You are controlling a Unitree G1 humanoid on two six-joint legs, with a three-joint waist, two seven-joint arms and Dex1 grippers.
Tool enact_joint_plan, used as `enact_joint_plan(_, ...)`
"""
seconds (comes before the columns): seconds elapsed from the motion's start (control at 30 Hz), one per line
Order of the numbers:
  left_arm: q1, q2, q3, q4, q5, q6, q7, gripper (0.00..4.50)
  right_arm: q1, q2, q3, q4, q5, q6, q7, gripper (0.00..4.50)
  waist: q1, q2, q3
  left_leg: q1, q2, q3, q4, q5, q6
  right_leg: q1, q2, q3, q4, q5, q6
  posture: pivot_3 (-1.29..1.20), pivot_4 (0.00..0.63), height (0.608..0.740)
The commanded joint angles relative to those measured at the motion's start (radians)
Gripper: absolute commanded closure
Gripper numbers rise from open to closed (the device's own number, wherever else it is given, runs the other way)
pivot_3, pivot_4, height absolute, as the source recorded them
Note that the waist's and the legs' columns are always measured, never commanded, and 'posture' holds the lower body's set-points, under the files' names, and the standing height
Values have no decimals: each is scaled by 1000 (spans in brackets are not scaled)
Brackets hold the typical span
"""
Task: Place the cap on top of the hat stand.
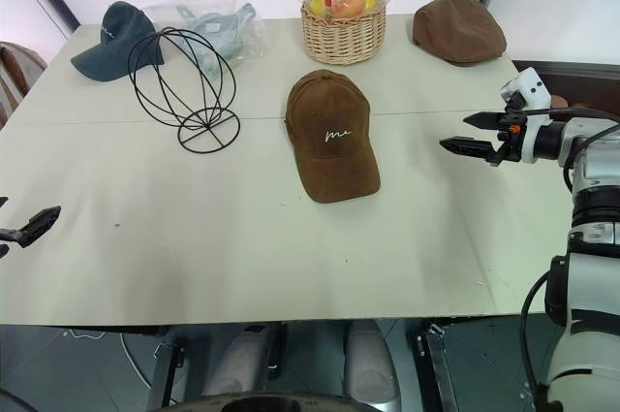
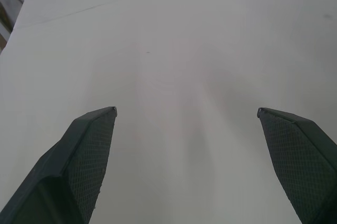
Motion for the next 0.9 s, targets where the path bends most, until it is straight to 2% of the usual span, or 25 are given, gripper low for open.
enact_joint_plan(0.03,-4,30,31,-10,10,-21,-2,0,-16,0,-7,-37,10,-8,-2,43,0,0,0,0,0,0,0,0,0,0,0,0,0,0,0,0,150,740)
enact_joint_plan(0.3,-2,34,32,-9,12,-22,-5,0,-16,6,-10,-37,6,-24,-17,43,0,0,0,0,0,0,0,0,0,0,0,0,0,0,0,0,150,740)
enact_joint_plan(0.43,-2,56,52,5,-18,7,-41,0,-21,5,0,-53,-22,-104,-63,43,0,0,0,0,0,0,0,0,0,0,0,0,0,0,0,0,150,740)
enact_joint_plan(0.6,23,115,79,-37,-139,118,-193,0,76,-17,70,-260,-95,-271,-60,43,-2,0,0,0,0,0,-1,0,0,0,0,0,0,0,0,0,150,740)
enact_joint_plan(0.77,-1,153,82,-97,-302,251,-317,0,237,-14,124,-493,-178,-475,-134,43,3,0,0,0,0,0,-1,0,0,0,0,0,0,0,0,0,150,740)
enact_joint_plan(0.9,-29,185,64,-125,-384,318,-381,0,381,25,74,-720,-114,-462,-202,43,4,0,0,0,0,0,0,0,0,0,0,0,0,0,0,0,150,740)
